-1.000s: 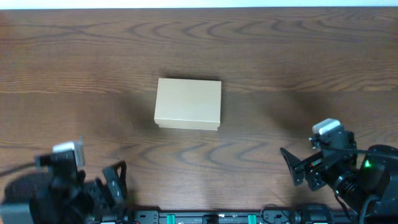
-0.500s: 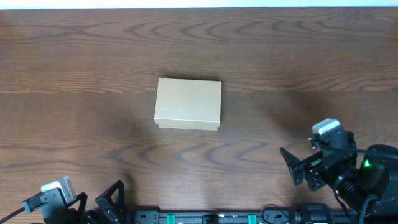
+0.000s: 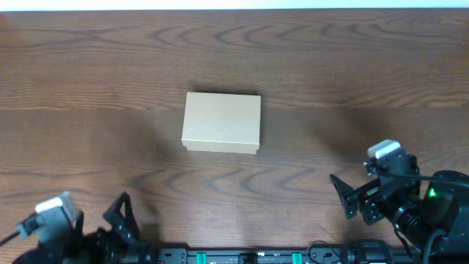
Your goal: Pack container
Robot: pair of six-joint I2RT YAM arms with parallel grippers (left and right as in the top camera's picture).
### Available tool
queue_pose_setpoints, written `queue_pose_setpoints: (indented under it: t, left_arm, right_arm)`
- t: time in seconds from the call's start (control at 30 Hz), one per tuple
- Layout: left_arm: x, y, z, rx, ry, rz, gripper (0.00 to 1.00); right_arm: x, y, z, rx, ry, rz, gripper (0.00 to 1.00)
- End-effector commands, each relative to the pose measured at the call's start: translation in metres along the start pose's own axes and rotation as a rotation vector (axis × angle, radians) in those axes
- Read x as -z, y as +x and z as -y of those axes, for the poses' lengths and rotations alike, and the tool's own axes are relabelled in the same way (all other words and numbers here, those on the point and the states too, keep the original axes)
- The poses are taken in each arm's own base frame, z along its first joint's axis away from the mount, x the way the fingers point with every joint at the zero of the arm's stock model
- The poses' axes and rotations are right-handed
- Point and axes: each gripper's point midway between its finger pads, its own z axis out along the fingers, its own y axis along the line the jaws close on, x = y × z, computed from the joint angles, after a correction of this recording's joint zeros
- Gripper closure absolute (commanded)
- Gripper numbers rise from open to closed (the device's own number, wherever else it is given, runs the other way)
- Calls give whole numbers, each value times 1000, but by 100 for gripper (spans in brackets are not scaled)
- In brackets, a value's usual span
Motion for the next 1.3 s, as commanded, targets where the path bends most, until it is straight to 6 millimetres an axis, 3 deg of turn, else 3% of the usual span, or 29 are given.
queue_pose_setpoints:
  t: [0.0,0.23,0.37,0.87,1.27]
  left_arm:
    - [-19,7,-10,-53,-35,18,5]
    - [-96,48,-27,-85,-6,96,5]
    - [-127,76,-39,-102,-22,49,5]
    - [-171,126,-59,-260,-47,-40,5]
    - [-186,149,-69,-284,-63,-89,5]
  right_arm:
    - [0,1,2,10,7,-3,1]
    - [0,1,1,10,7,-3,1]
    - [0,1,1,10,7,-3,1]
    - [0,1,1,10,7,-3,1]
    - [0,1,1,10,7,-3,1]
